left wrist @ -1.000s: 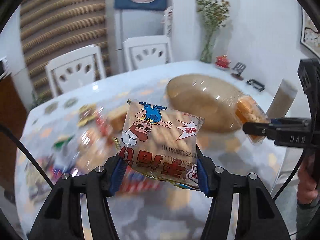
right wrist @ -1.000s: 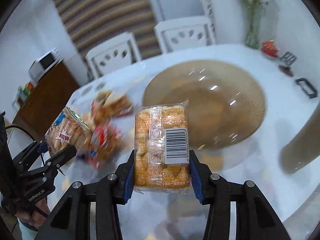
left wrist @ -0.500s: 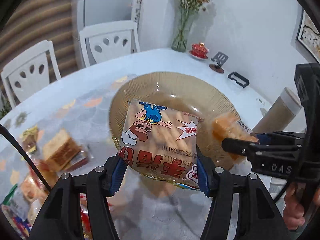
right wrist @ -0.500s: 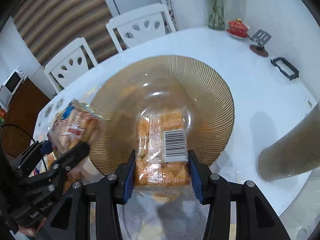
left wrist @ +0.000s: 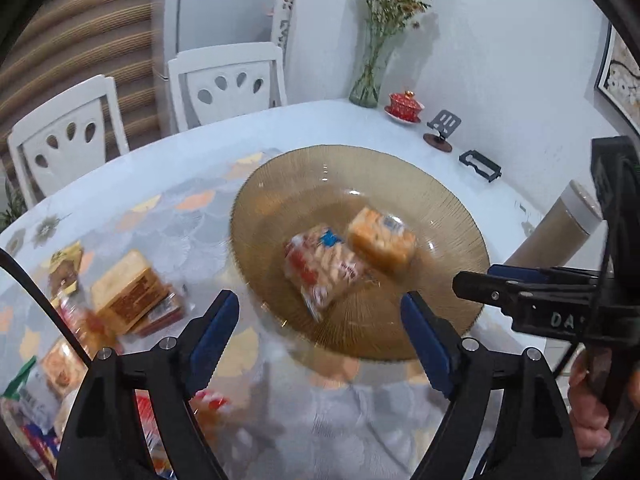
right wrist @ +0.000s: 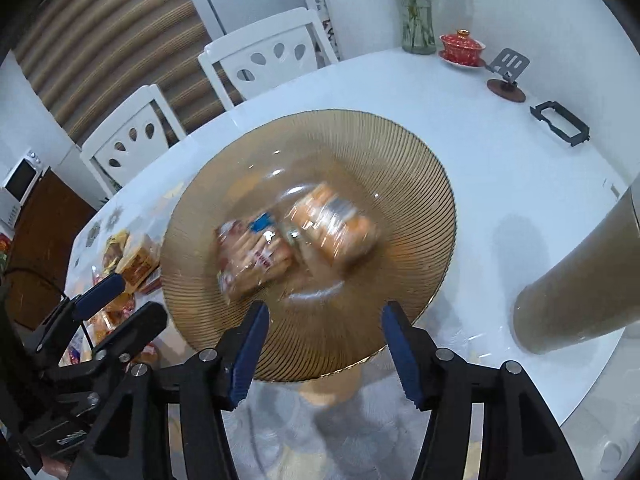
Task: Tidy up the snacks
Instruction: 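Carry both packs into the amber bowl and open both grippers, then grasp the blue cracker bag with the left gripper while the right grasps the biscuit pack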
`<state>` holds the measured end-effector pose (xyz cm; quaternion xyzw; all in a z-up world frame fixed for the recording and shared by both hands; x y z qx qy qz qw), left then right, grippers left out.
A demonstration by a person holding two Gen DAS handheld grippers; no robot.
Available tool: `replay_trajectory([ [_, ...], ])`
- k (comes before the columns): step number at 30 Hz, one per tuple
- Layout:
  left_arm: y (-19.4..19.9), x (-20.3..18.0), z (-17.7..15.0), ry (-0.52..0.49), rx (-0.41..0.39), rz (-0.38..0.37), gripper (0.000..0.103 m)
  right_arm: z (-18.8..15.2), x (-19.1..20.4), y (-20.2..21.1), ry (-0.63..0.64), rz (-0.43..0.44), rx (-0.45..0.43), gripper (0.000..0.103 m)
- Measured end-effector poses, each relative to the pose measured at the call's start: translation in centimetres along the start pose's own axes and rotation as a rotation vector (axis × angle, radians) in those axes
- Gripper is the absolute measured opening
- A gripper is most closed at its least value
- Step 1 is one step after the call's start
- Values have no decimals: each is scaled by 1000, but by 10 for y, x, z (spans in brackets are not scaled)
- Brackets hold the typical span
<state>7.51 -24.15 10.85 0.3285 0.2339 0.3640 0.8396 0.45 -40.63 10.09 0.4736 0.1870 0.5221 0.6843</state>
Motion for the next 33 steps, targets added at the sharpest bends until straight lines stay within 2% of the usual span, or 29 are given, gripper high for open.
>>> replay_trajectory([
  [8, 42, 25, -32, 96, -22, 46, 82, -18, 23, 6, 47, 66, 14, 57],
  [14, 89, 61, -56, 199, -67, 93, 82, -31, 49, 16, 108, 110, 12, 57],
  [17, 117, 83, -69, 256, -105, 143, 82, -37, 64, 18, 140, 132, 15, 57],
  [23, 171, 135, -109, 355, -137, 304, 82, -49, 92, 14, 203, 168, 36, 57],
  [29, 200, 184, -151, 496, -138, 366, 82, -59, 118, 5, 228, 211, 72, 57],
  [33, 209, 205, -171, 562, -144, 363, 82, -68, 136, -1, 257, 220, 98, 57],
])
Point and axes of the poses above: each gripper's, at about its wrist camera, not at the fingertips, and y roughly against the way its jaws point, x to its left, z to its top, the point moved 1 cm from there along -y, roughly the way its jaws point
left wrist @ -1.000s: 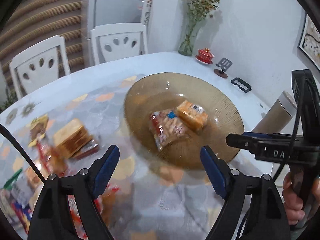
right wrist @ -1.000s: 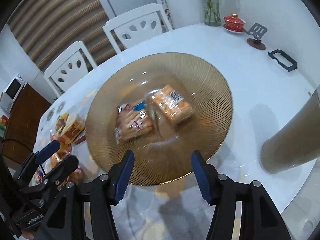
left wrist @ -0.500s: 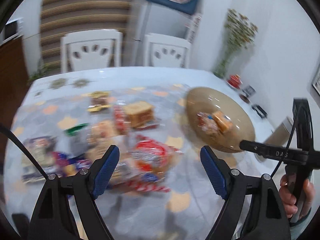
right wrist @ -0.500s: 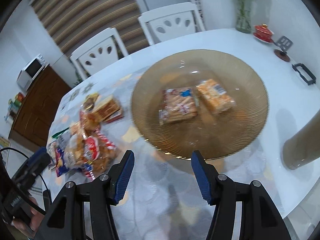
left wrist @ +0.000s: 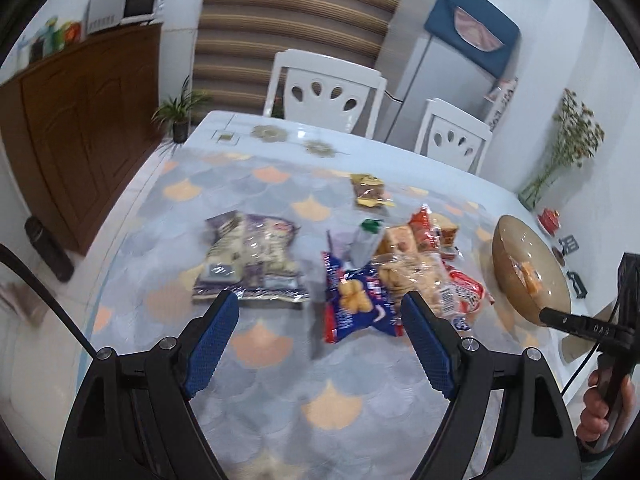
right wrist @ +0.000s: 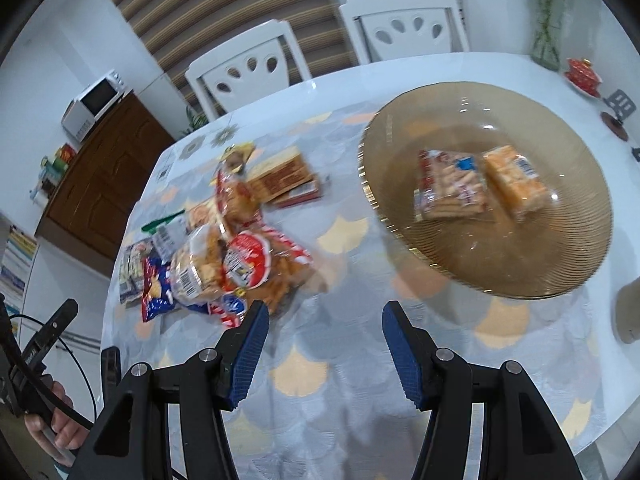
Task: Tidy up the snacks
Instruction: 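Grasp the blue cracker bag with the left gripper while the right grasps the biscuit pack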
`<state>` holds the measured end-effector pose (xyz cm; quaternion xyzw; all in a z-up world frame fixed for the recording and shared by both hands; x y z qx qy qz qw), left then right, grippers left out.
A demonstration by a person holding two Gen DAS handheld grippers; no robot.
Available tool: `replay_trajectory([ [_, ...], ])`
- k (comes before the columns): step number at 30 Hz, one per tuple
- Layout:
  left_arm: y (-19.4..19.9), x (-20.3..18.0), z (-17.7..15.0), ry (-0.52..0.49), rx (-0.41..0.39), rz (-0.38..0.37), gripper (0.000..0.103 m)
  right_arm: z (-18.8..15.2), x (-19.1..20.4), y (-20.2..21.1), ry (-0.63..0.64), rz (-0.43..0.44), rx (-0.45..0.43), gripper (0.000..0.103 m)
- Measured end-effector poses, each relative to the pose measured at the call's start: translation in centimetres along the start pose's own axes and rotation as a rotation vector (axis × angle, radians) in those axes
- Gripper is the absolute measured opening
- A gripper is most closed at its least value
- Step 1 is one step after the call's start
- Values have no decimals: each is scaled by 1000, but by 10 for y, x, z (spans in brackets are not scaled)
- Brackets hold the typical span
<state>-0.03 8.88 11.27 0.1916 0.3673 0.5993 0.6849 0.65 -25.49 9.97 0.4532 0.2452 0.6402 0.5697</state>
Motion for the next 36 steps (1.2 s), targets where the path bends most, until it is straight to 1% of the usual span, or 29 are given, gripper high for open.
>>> replay_trajectory([
  [3, -6, 8, -5, 29, 20, -24, 82, -2, 12, -9, 24, 8, 24, 57],
  [8, -34, 6, -14, 36, 77, -52, 82, -4, 32, -27, 55, 33, 64, 57],
  [12, -58, 3, -18, 49, 113, -74, 82, -3, 54, -36, 101, 48, 66, 57],
  [15, -74, -4, -18, 28, 122, -66, 80, 2, 74, -47, 145, 64, 66, 57],
  [18, -85, -7, -18, 14, 129, -64, 80, 9, 97, -64, 185, 93, 56, 57],
  [22, -100, -9, -18, 5, 140, -79, 79, 17, 116, -88, 205, 124, 53, 57],
  [23, -103, -11, -17, 1, 143, -86, 77, 19, 120, -93, 210, 125, 55, 57],
  [27, -110, -14, -17, -15, 149, -101, 76, 24, 130, -114, 222, 118, 65, 57],
  [33, -119, -16, -15, -17, 157, -126, 73, 26, 138, -125, 243, 109, 63, 58],
  [36, -125, -18, -17, -20, 169, -141, 65, 26, 139, -130, 248, 109, 69, 58],
])
Point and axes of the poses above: each gripper's, at about its wrist camera, not at the fingertips, and y roughly against the way its jaws point, x to its left, z to its top, the point moved 1 cm from there along -y, roughly the way its jaws point
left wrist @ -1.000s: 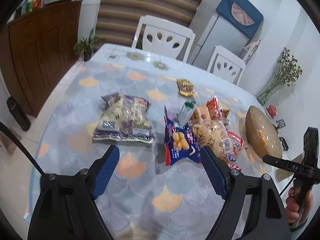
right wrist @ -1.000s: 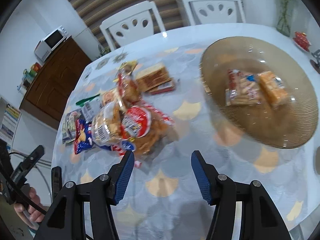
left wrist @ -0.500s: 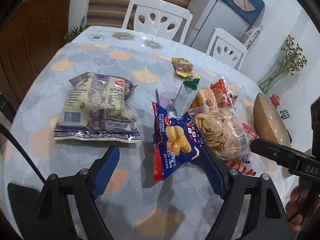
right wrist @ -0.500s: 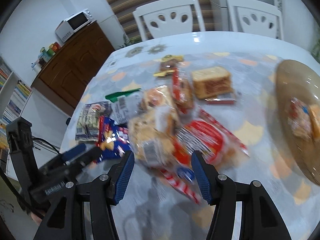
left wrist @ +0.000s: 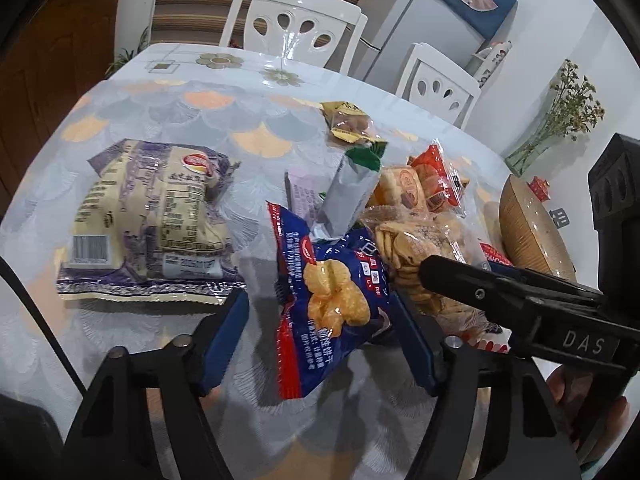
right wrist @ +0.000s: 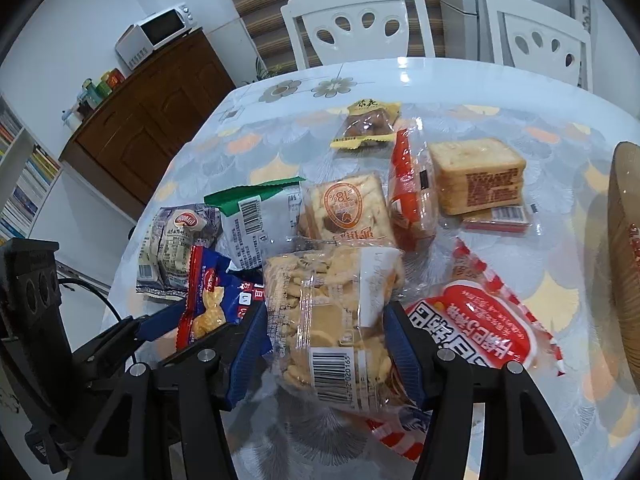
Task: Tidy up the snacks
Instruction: 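Grasp the blue cracker bag with the left gripper while the right grasps the biscuit pack, then lift the blue cracker bag with the left gripper while the right lifts the biscuit pack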
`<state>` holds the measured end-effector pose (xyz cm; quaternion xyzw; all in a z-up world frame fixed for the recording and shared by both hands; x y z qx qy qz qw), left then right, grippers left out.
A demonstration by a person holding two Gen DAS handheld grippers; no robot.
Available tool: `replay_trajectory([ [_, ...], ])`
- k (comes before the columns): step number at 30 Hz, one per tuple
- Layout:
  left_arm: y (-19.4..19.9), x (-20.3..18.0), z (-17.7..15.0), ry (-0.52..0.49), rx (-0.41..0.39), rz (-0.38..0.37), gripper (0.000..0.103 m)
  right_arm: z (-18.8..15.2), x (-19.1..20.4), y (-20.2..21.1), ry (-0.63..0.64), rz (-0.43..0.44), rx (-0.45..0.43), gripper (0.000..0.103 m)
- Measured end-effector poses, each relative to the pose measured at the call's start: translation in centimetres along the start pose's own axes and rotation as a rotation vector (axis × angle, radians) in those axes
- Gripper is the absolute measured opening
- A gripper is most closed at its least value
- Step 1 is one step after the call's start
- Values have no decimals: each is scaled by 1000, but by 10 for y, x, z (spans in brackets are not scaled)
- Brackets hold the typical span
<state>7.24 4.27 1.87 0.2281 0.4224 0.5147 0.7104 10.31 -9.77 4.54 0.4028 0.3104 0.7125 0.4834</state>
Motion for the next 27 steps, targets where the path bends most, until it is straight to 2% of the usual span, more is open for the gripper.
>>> replay_trajectory([
  [2, -3, 0, -1, -4, 8, -10, 56, -1, 0, -1, 11, -7, -3, 58],
  [6, -4, -3, -3, -14, -2, -11, 51, -3, 2, -1, 37, -10, -12, 58],
  [8, -2, -6, -4, -27, -14, -5, 44, -4, 3, -1, 48, -11, -18, 56],
  [10, 1, -8, -6, -36, -22, 0, 42, -6, 3, 1, 51, -8, -22, 53],
  [19, 31, -11, -16, -18, -50, 4, 34, -18, -4, 30, 23, 24, -52, 49],
  [25, 50, -14, -49, 2, -35, 45, 34, -40, -17, 74, -11, 56, -93, 49],
  [27, 54, -17, -60, 9, -14, 31, 34, -51, -23, 87, -23, 55, -106, 49],
])
Point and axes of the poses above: each gripper's, at about its wrist camera, not at the fingertips, and y roughly against the way its jaws point, x to its left, z to its top, the point moved 1 cm from there along -y, roughly the way its jaws point
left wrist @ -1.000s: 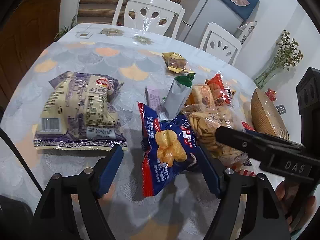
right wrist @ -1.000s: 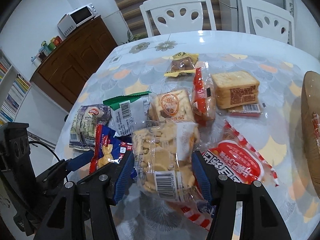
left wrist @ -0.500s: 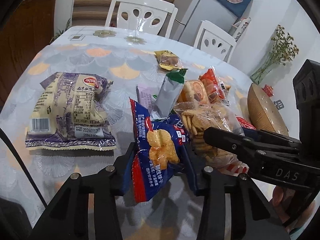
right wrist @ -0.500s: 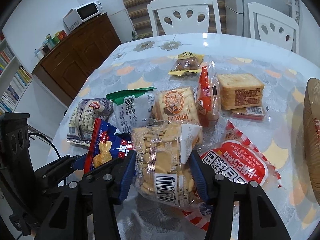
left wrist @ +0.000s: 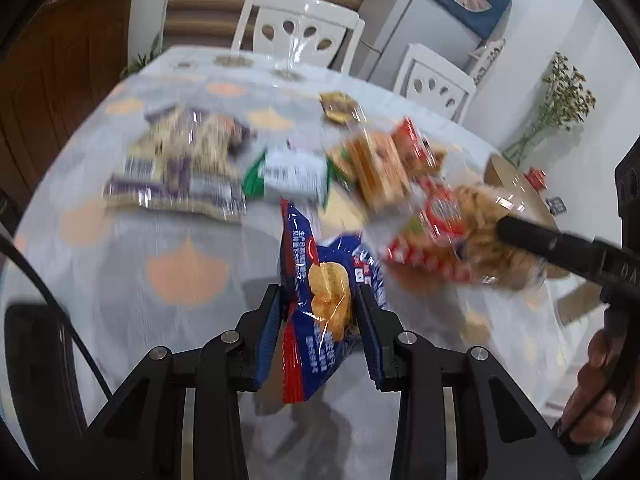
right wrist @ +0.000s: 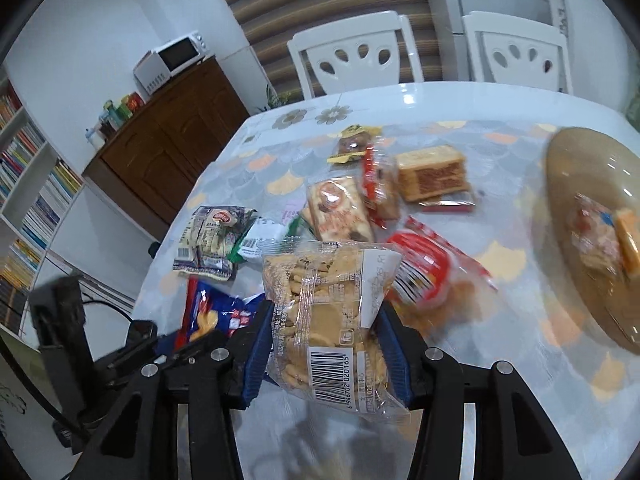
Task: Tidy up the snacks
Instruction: 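Lift the blue cracker bag with the left gripper while the right lifts the biscuit pack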
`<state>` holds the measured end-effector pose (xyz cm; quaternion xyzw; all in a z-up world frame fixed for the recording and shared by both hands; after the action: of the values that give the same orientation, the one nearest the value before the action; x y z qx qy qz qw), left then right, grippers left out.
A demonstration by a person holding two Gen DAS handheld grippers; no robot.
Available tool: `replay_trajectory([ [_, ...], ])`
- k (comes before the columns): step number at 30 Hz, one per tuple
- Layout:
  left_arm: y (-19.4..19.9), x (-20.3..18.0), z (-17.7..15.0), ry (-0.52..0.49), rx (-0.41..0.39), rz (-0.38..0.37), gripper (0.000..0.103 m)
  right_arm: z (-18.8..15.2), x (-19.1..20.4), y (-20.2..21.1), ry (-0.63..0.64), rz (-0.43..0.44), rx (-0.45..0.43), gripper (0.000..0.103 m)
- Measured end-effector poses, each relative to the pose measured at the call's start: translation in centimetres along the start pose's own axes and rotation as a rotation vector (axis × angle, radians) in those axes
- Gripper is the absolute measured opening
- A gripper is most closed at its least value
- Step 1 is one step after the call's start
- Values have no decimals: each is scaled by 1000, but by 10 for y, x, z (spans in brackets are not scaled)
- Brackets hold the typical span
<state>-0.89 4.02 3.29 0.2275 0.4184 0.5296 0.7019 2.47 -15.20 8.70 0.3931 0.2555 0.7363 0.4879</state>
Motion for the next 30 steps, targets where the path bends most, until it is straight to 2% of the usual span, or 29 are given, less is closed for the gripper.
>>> replay_trajectory([
  [7, 10, -15, -39, 2, 92, -46, 42, -33, -32, 37, -70, -30, -9, 50],
  [12, 12, -29, -62, -28, 147, -77, 43, -54, -54, 45, -101, -71, 9, 49],
  [19, 32, -18, -78, -31, 151, -4, 46, -77, -83, 39, -146, -92, 60, 50],
  [22, 49, -15, -75, -40, 129, -39, 46, -84, -91, 34, -150, -100, 82, 50],
  [24, 57, -22, -70, -87, 114, -35, 55, -87, -94, 29, -144, -107, 98, 50],
  [26, 60, -32, -65, -148, 85, -2, 80, -89, -95, 26, -143, -110, 106, 50],
  [28, 57, -40, -58, -194, 53, 50, 83, -91, -97, 24, -143, -105, 112, 50],
  [30, 52, -45, -50, -229, 45, 64, 83, -91, -98, 24, -141, -103, 116, 50],
])
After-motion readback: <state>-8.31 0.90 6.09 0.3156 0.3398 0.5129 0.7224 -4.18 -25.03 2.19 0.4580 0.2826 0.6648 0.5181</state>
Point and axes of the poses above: each gripper's, at about its wrist camera, not at the fingertips, and y roughly against the way its jaws point, x to its left, z to its top, the point moved 1 cm from there along -y, roughly the way its jaws point
